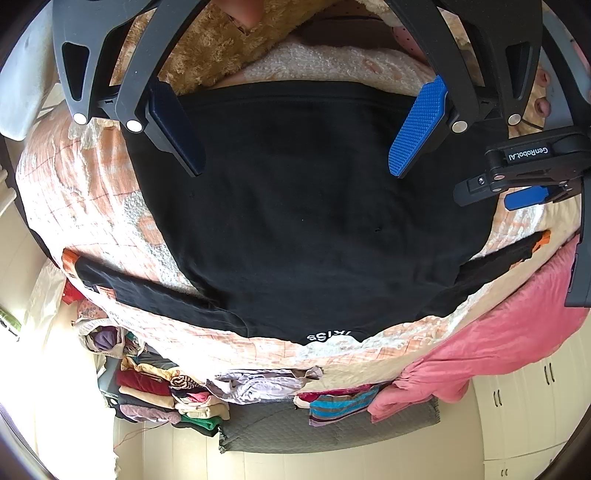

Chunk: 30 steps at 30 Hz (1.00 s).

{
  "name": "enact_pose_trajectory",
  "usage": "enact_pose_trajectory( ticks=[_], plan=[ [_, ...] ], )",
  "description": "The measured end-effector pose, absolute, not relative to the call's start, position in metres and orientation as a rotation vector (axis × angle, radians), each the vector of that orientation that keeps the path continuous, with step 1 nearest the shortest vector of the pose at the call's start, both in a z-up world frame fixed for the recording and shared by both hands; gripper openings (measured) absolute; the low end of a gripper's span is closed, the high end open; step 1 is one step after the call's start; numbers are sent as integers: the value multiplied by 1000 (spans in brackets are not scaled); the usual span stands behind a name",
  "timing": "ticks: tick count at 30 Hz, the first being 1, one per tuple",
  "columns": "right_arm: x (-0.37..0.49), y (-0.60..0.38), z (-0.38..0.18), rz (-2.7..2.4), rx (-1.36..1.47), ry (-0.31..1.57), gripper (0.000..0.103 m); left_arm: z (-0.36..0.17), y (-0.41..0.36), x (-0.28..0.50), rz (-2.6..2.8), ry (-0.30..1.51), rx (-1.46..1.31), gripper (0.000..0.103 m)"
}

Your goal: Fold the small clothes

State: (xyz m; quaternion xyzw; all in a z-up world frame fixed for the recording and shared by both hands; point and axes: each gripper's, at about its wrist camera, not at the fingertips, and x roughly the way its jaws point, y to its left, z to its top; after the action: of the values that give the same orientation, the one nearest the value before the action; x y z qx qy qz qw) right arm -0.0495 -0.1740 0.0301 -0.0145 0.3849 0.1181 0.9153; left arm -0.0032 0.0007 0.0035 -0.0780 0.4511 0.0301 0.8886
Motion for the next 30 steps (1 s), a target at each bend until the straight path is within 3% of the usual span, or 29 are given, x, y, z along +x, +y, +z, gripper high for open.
enact_pose_trajectory(
  ticks=[30],
  plan=[
    [-27, -168, 50, 280, 9, 782, 99, 13, 15, 20, 92, 927, -160, 95]
  ],
)
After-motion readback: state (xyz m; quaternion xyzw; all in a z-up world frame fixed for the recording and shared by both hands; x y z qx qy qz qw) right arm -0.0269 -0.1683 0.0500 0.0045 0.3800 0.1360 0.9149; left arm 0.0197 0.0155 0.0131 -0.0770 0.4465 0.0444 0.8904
